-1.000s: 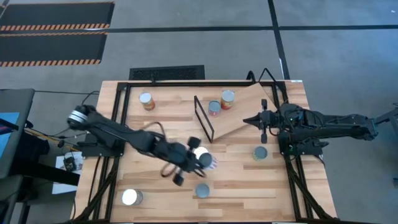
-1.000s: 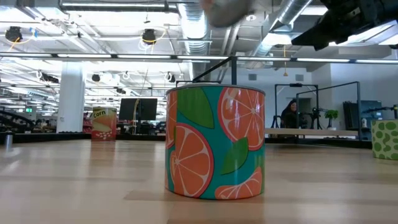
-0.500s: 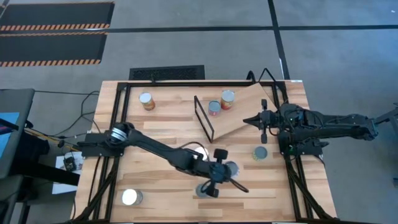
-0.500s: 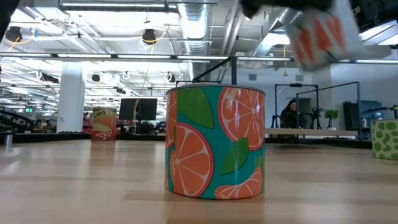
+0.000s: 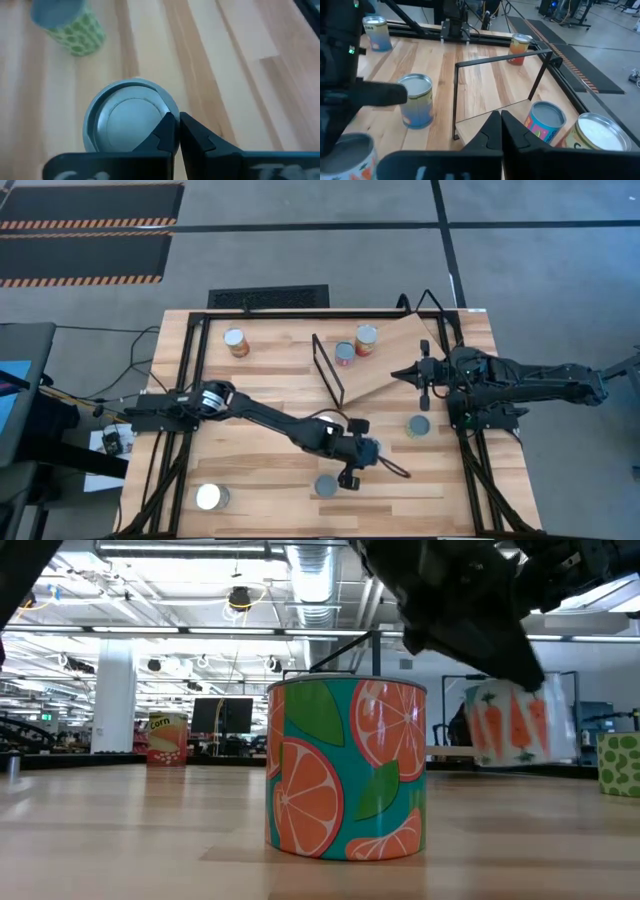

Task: Pick and place cans onto a shelf
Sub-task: Put the canned sliced carrots on the shelf

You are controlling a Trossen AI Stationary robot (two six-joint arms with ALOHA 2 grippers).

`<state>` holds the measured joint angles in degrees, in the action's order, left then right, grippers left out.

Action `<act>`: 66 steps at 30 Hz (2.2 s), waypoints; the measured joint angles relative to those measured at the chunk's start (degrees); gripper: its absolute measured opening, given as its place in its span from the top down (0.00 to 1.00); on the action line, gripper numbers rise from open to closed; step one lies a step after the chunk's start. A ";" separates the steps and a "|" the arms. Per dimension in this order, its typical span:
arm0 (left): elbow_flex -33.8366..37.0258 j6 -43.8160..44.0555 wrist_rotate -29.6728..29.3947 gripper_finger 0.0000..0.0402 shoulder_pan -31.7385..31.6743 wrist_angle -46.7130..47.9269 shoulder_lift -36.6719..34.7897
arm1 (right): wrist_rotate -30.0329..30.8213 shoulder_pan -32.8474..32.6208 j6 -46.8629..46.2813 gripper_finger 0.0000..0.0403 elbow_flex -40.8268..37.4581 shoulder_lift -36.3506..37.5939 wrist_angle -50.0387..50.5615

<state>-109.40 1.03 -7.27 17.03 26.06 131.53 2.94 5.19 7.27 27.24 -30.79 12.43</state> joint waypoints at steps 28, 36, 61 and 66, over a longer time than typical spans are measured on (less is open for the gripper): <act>0.23 -6.37 4.90 0.88 -0.35 9.12 -10.84 | -0.10 -1.92 -2.07 0.92 0.00 0.00 0.64; 17.85 -5.03 5.02 0.98 1.47 -4.34 -24.98 | 0.01 -5.74 -1.48 0.98 0.00 -2.38 -0.42; 86.89 4.01 0.62 1.00 -6.94 -71.07 -56.68 | 13.07 -37.98 -29.38 0.88 15.28 -42.17 0.41; 88.95 3.97 4.04 1.00 -9.30 -73.54 -56.58 | 13.70 -39.16 -33.67 0.77 22.28 -51.23 8.66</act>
<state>-20.45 5.00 -3.22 7.73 -47.48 74.96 16.63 -33.97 -26.39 49.53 -82.02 21.08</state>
